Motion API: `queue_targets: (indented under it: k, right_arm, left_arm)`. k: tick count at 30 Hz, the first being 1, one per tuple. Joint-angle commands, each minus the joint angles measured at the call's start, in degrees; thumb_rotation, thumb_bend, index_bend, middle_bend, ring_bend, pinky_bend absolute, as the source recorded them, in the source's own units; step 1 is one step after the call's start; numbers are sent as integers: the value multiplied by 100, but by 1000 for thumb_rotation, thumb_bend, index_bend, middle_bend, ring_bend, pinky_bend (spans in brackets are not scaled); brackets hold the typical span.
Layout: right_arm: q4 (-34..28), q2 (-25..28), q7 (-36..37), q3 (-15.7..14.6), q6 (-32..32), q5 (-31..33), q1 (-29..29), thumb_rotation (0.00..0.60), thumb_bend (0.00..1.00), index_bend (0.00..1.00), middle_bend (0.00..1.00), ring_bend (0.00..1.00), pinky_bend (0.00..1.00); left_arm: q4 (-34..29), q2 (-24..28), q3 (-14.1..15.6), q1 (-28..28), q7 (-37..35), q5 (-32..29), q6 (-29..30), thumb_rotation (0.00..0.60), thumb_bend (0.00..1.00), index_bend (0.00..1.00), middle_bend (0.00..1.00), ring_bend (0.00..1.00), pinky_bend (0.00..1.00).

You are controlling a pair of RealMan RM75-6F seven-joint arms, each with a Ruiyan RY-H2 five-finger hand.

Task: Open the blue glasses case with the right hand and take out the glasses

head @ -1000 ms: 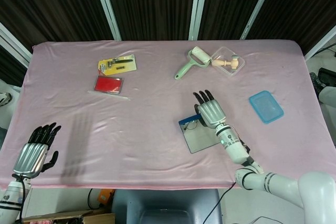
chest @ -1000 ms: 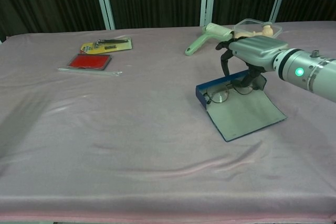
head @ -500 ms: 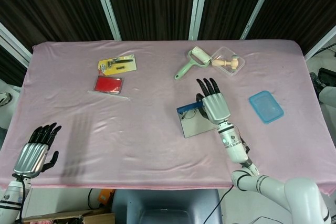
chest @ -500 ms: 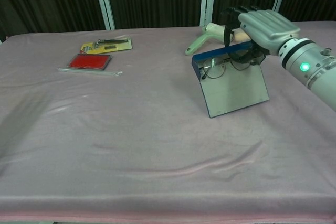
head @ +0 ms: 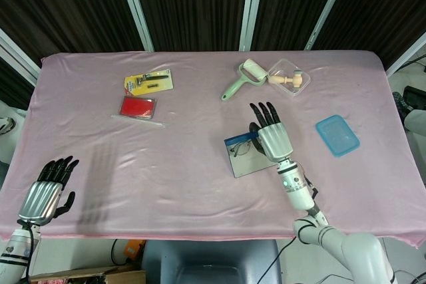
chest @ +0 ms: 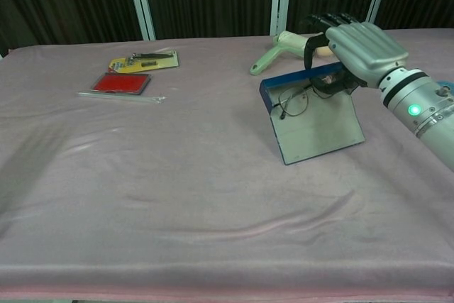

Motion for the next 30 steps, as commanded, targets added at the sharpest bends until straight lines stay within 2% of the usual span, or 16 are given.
queue_targets:
  k: [1,11,20,30]
  right_arm:
    - [132,-69,62,-27,54,-47,-30,600,501,649,184,82,0]
    - [321,-285,421,-13,88,-99,-29,600,502,617,183,82,0]
    - [191,-148,482,61,-58,30,-151,600,501,604,183,82,0]
    - [455,-61,796,141,-321,205,-296,600,501,598,184,82,0]
  left_arm:
    - [-1,0,3,-1,0,1,-3,600,469,0,0,0,57]
    - [8,-19,-3,-27,30,-36,-59,600,469,0,0,0,57]
    - [0,-1,6,-22,-16,-13,-40,600,468,0,0,0,57]
    - [11,-22,8,-44,16,-39,-92,600,469,0,0,0,57]
